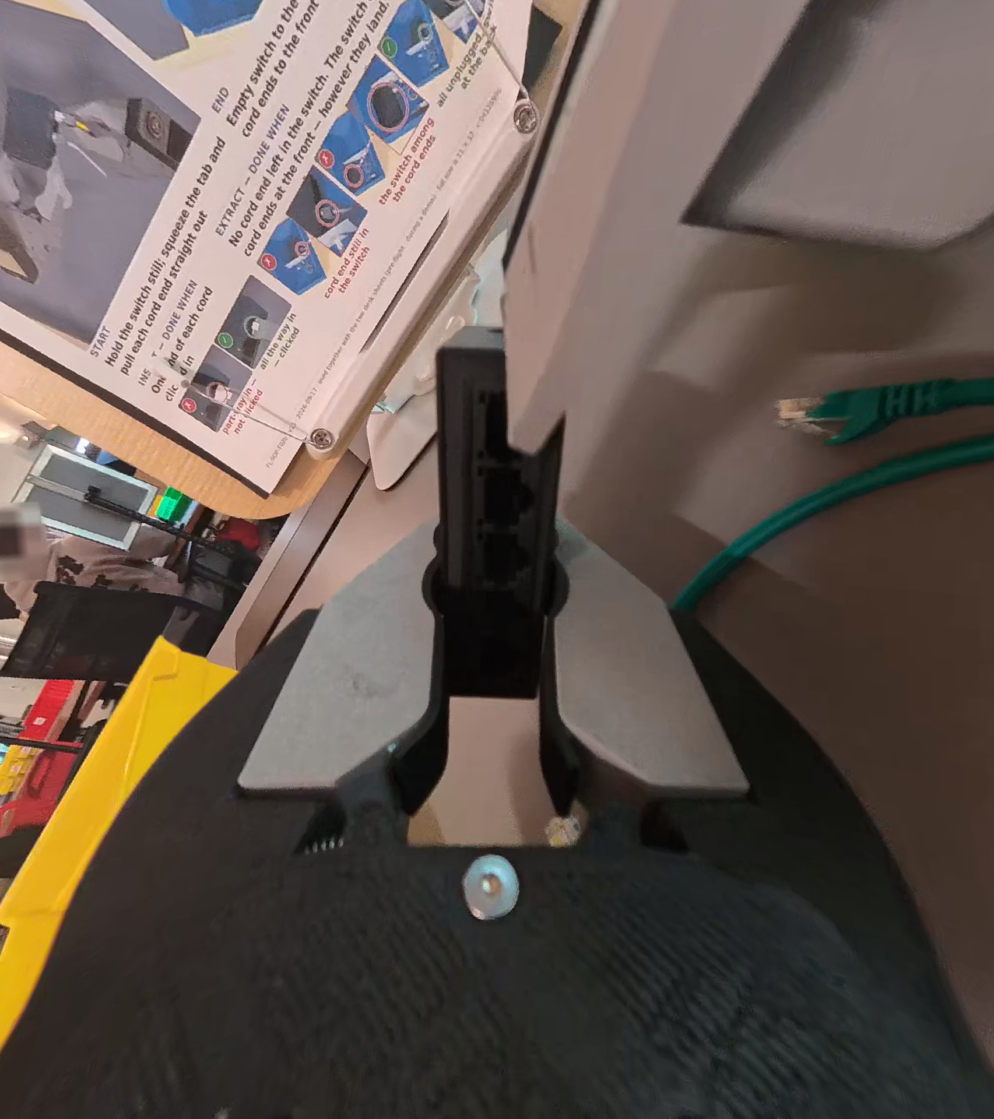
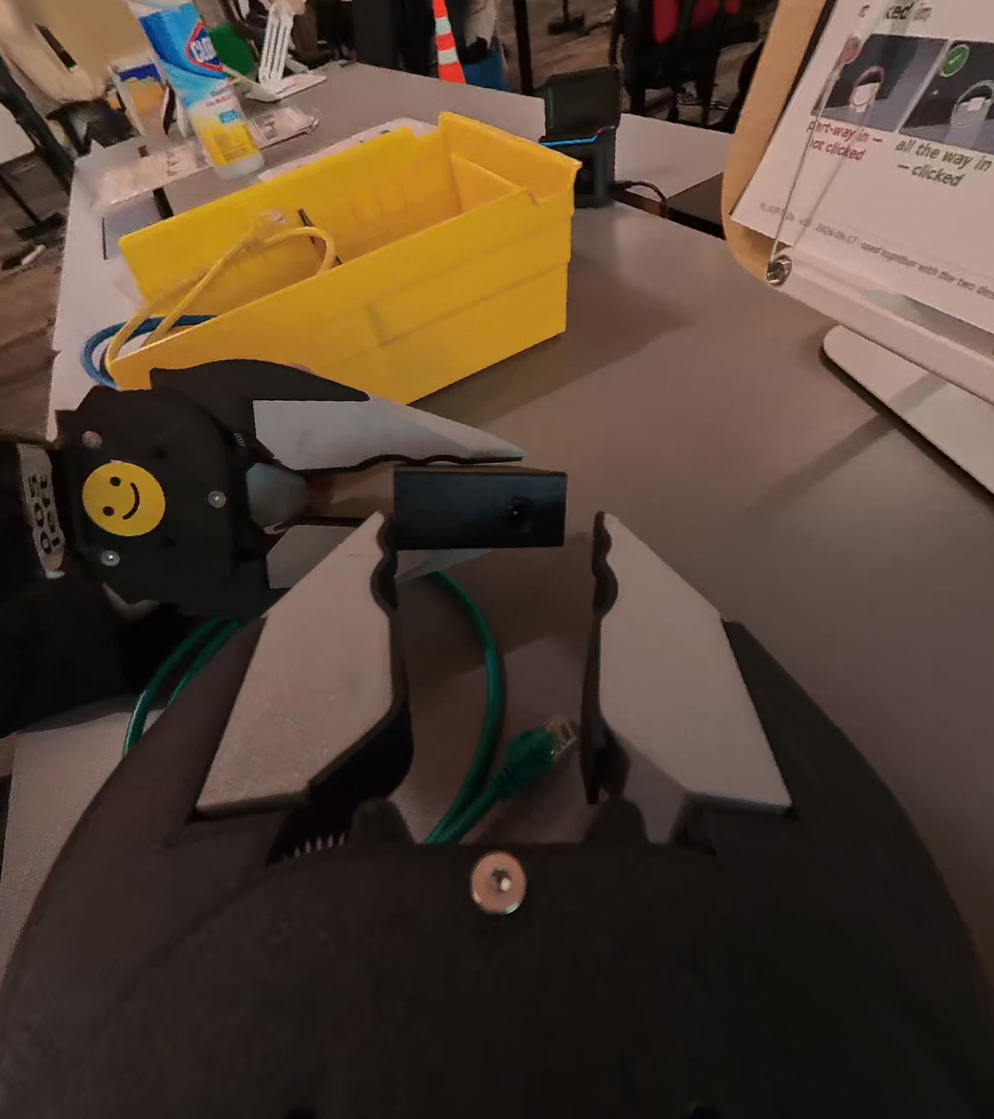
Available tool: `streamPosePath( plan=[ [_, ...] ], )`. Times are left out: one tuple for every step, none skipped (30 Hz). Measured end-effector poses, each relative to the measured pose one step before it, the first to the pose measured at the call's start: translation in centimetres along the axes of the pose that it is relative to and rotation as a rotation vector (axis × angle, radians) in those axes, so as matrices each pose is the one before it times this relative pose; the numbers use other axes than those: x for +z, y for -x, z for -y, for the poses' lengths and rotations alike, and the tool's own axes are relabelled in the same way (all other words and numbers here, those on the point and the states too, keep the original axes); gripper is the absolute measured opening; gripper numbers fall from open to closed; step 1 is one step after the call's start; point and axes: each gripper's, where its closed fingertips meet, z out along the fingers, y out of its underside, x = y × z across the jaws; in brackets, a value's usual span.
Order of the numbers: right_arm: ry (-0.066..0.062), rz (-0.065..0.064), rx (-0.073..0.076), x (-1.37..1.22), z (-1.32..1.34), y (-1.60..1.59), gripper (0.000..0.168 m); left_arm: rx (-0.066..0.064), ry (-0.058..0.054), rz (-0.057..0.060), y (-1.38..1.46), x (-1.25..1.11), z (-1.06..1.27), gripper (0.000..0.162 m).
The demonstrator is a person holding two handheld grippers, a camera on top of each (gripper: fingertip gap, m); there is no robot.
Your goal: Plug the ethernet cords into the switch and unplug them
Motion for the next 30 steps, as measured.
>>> streamPosePath(
  plan=[
    [-0.007, -0.0128, 0.0205, -0.115, 0.054, -0.375, 0.056, -0.0061, -0.0133, 0.0004, 0.04, -0.07, 0.204, 0.027],
    [-0.0087, -0.0092, 0.0257, -0.156, 0.093, -0.423, 0.053, -0.0194, -0.0203, -0.0087, -0.027, -0.126, 0.377, 0.026],
    [-0.0098, -0.0039, 0.0265, -0.191, 0.115, -0.389, 0.052, -0.0167, -0.0242, -0.007, -0.025, -0.147, 0.444, 0.026],
    [-0.0079, -0.0038, 0.0246, -0.17, 0.063, -0.36, 0.054, -0.0032, -0.0215, -0.0005, -0.012, -0.14, 0.444, 0.026],
    [-0.0035, -0.0074, 0.0183, -0.127, -0.007, -0.367, 0.053, 0.0087, -0.0205, 0.0024, -0.039, -0.137, 0.426, 0.026],
    [0.0024, -0.0139, 0.0099, -0.065, -0.086, -0.382, 0.054, 0.0136, -0.0226, 0.0016, -0.078, -0.148, 0.443, 0.026],
    [0.0033, -0.0102, 0.0037, -0.015, -0.079, -0.254, 0.055, 0.0113, -0.0096, 0.0013, -0.059, -0.104, 0.242, 0.026],
    [-0.0008, 0.0015, 0.0027, 0.008, -0.006, -0.007, 0.054, 0.0067, 0.0007, 0.0061, 0.06, -0.015, 0.005, 0.027],
    [-0.0017, 0.0023, 0.0019, 0.015, 0.012, 0.053, 0.054, -0.0034, -0.0017, -0.0021, 0.006, -0.014, -0.015, 0.026],
    [-0.0021, -0.0014, 0.0015, 0.03, 0.011, -0.005, 0.054, -0.0076, -0.0024, -0.0039, 0.014, -0.018, -0.013, 0.026],
    [-0.0045, 0.0026, 0.0034, 0.004, 0.06, 0.038, 0.055, -0.005, -0.0063, 0.0005, 0.067, -0.028, 0.045, 0.026],
    [-0.0065, 0.0097, 0.0038, -0.014, 0.091, 0.128, 0.053, -0.0052, -0.0074, 0.0004, 0.054, -0.042, 0.081, 0.026],
    [-0.0092, 0.0153, 0.0027, -0.038, 0.126, 0.197, 0.052, -0.0073, -0.0077, -0.0002, 0.044, -0.044, 0.114, 0.026],
    [-0.0125, 0.0179, 0.005, -0.044, 0.178, 0.21, 0.05, -0.0078, -0.0102, 0.0032, 0.107, -0.052, 0.171, 0.026],
    [-0.0139, 0.0166, 0.0125, -0.024, 0.194, 0.149, 0.052, -0.0074, -0.0136, 0.0037, 0.137, -0.08, 0.203, 0.026],
    [-0.008, 0.022, 0.0182, 0.024, 0.104, 0.198, 0.059, -0.0097, -0.019, -0.0067, -0.024, -0.095, 0.287, 0.026],
    [-0.0015, 0.0301, 0.0224, 0.04, -0.002, 0.309, 0.06, -0.008, -0.0178, -0.011, -0.133, -0.106, 0.302, 0.026],
    [-0.0038, 0.0296, 0.0223, -0.005, 0.041, 0.305, 0.057, 0.003, -0.0114, 0.0048, 0.072, -0.082, 0.197, 0.026],
    [-0.0032, 0.0158, 0.0131, -0.023, 0.065, 0.171, 0.056, 0.0073, -0.0063, 0.0105, 0.129, -0.058, 0.12, 0.026],
    [-0.0002, -0.0019, -0.0028, -0.042, 0.045, 0.032, 0.053, 0.0054, 0.0088, 0.0043, 0.026, 0.029, -0.097, 0.027],
    [0.0048, -0.0186, -0.022, -0.04, -0.032, -0.093, 0.044, 0.0079, 0.0118, 0.0015, -0.047, 0.087, -0.173, 0.027],
    [0.0097, -0.0213, -0.0322, 0.003, -0.076, -0.054, 0.041, 0.0157, 0.0118, 0.0044, -0.06, 0.082, -0.165, 0.026],
    [0.0109, -0.0103, -0.0359, 0.05, -0.094, 0.159, 0.032, 0.0189, 0.0116, 0.0073, -0.039, 0.089, -0.17, 0.027],
    [0.01, 0.0021, -0.0358, 0.079, -0.088, 0.364, 0.02, 0.0098, 0.0081, 0.0004, -0.093, 0.078, -0.133, 0.027],
    [0.0076, -0.0086, -0.0299, 0.08, -0.079, 0.179, 0.017, 0.0017, 0.0046, -0.0009, -0.037, 0.015, -0.089, 0.027],
    [0.0029, -0.0118, -0.0245, 0.038, 0.003, 0.053, 0.017, 0.0019, 0.0, 0.0007, 0.027, -0.019, -0.022, 0.026],
    [0.0, -0.0043, -0.015, -0.016, 0.06, 0.054, 0.016, 0.0001, -0.0062, 0.0017, 0.049, -0.04, 0.074, 0.026],
    [-0.0019, 0.0006, -0.0068, -0.058, 0.078, 0.057, 0.016, -0.0027, -0.0054, -0.0001, 0.021, -0.03, 0.106, 0.026],
    [-0.0021, 0.0002, -0.0039, -0.053, 0.042, 0.011, 0.016, -0.0021, -0.0018, -0.0003, -0.013, 0.001, 0.046, 0.026],
    [0.0023, -0.0057, -0.0077, -0.003, -0.019, -0.029, 0.015, 0.0013, 0.0033, -0.0012, -0.057, 0.034, -0.043, 0.027]
  ],
)
